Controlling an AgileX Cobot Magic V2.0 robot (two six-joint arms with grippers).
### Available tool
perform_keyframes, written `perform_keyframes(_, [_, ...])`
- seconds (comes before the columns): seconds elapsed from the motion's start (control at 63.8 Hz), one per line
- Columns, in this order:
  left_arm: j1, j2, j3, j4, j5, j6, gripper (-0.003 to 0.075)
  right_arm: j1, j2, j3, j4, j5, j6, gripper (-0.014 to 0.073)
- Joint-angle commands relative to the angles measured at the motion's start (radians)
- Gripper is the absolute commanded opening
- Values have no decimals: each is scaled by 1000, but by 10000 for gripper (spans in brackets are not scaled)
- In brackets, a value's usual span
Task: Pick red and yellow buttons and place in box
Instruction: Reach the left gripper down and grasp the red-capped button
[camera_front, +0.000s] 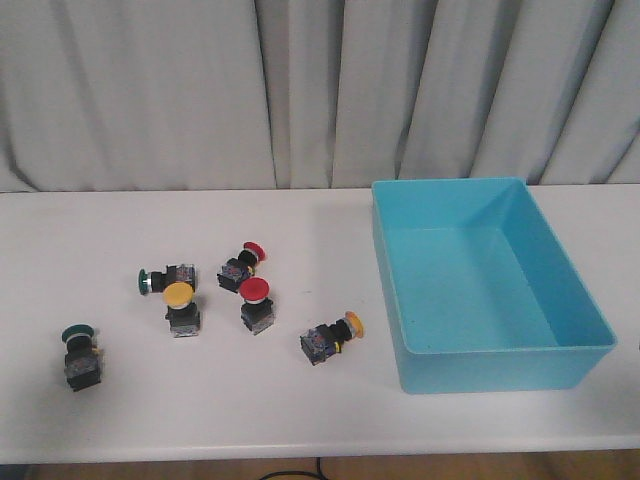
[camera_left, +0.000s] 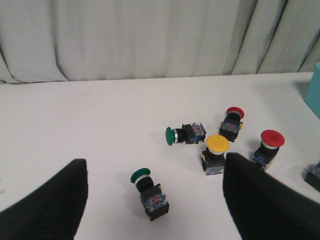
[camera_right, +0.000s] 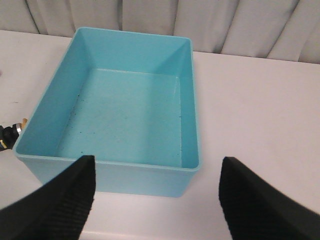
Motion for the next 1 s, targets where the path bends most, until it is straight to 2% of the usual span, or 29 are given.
perform_keyframes(0.0, [-2,98,-52,-10,-63,72,545,-3,7,-34,0,-78,-6,508])
perform_keyframes(0.141, [-34,262,-147,-135,3,228,545,-3,7,-34,0,-79,-6,508])
perform_keyframes(0.282, [-130,456,-241,-263,17,455,545,-3,7,-34,-1,-80,-6,508])
perform_keyframes(0.376, [-197,602,-315,-310,-3,528,545,-3,7,-34,-1,-80,-6,508])
perform_keyframes(0.674, [-340,1035,-591,-314,-5,587,545,-3,7,-34,-1,-79,-6,508])
perform_keyframes(0.988, [-391,1395,-887,-313,84,587,545,-3,7,-34,-1,-72,-6,508])
